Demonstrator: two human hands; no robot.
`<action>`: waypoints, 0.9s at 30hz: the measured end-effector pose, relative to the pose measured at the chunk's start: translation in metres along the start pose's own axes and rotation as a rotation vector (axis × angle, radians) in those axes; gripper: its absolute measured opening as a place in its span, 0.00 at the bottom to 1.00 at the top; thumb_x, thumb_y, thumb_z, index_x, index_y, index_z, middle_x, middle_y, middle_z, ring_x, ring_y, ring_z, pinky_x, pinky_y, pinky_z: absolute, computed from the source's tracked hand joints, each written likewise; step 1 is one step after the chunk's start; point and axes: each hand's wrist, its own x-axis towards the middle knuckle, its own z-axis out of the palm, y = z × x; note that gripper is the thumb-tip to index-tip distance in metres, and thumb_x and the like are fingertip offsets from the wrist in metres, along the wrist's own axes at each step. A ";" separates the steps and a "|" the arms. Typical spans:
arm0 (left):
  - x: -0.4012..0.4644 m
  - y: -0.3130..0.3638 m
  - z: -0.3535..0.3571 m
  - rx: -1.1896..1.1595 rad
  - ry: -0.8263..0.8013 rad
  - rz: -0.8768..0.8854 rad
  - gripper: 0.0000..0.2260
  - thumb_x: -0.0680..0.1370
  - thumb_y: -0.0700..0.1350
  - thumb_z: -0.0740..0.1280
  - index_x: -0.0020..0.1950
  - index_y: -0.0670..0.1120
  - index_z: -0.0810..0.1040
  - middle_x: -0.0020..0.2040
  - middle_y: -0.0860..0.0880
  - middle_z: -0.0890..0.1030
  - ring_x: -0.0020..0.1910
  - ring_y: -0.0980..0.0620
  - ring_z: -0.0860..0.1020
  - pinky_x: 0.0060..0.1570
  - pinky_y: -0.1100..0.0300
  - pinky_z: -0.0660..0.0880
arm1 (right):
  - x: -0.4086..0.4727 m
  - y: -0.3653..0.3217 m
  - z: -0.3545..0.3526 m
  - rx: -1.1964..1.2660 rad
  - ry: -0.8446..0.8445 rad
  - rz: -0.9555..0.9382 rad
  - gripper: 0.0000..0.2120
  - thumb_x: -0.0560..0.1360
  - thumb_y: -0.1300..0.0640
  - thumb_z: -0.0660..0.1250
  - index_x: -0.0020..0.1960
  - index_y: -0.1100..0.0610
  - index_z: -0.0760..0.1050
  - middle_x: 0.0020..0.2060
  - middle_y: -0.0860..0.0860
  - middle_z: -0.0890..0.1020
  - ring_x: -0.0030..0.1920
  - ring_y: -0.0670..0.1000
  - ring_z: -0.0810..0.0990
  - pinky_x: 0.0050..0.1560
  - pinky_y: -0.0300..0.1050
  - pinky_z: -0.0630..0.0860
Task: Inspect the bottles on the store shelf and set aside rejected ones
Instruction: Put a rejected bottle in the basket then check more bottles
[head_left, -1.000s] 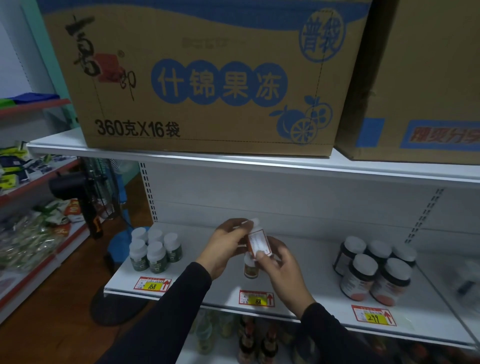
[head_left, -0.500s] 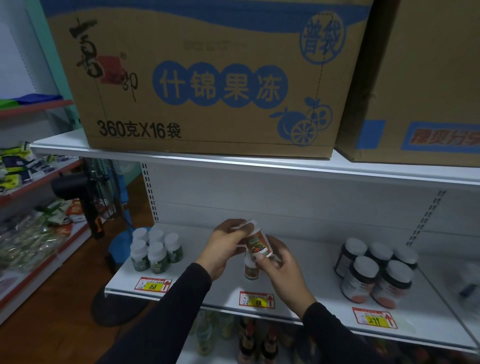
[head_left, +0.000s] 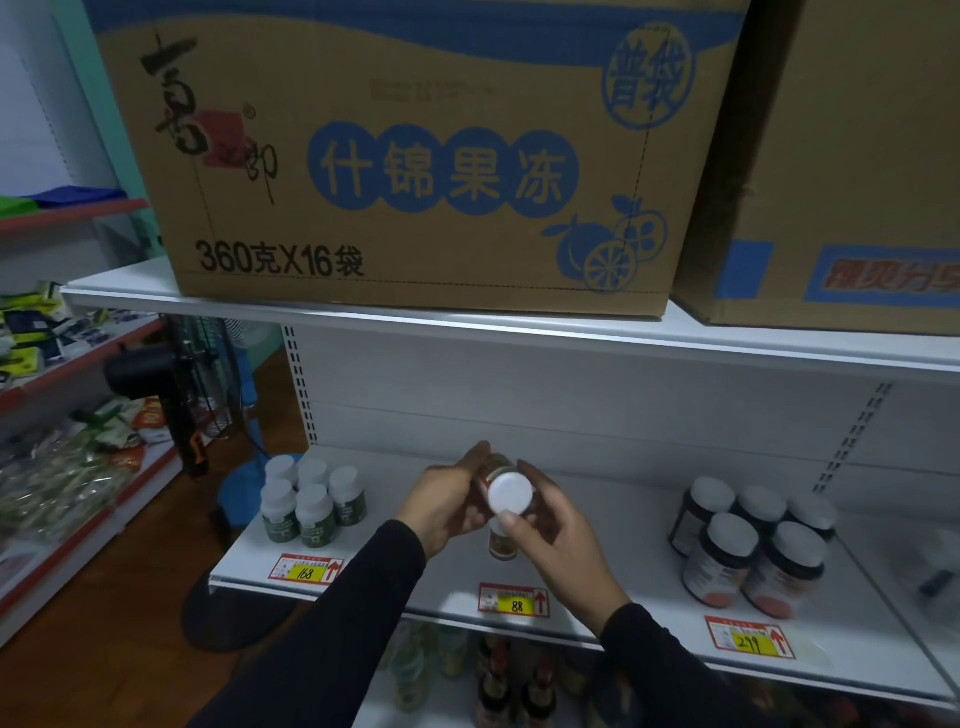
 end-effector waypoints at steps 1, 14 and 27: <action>0.001 -0.001 0.000 0.013 0.018 -0.027 0.20 0.74 0.59 0.70 0.47 0.42 0.83 0.36 0.44 0.83 0.28 0.50 0.79 0.30 0.61 0.76 | 0.000 -0.001 0.001 -0.023 0.000 -0.010 0.25 0.74 0.57 0.73 0.69 0.46 0.70 0.54 0.46 0.83 0.52 0.46 0.82 0.50 0.42 0.80; -0.011 0.007 -0.009 0.021 -0.198 0.252 0.07 0.76 0.42 0.71 0.54 0.44 0.81 0.50 0.43 0.85 0.46 0.48 0.84 0.46 0.58 0.79 | 0.003 0.003 0.001 0.003 -0.047 0.049 0.24 0.77 0.60 0.70 0.69 0.47 0.67 0.56 0.47 0.81 0.52 0.45 0.83 0.47 0.37 0.79; -0.019 0.009 -0.014 0.440 -0.351 0.599 0.16 0.70 0.40 0.77 0.56 0.47 0.80 0.53 0.50 0.83 0.56 0.53 0.80 0.59 0.56 0.77 | 0.023 0.013 0.001 -0.055 0.044 0.019 0.21 0.72 0.63 0.74 0.60 0.45 0.74 0.47 0.53 0.84 0.47 0.57 0.83 0.49 0.56 0.81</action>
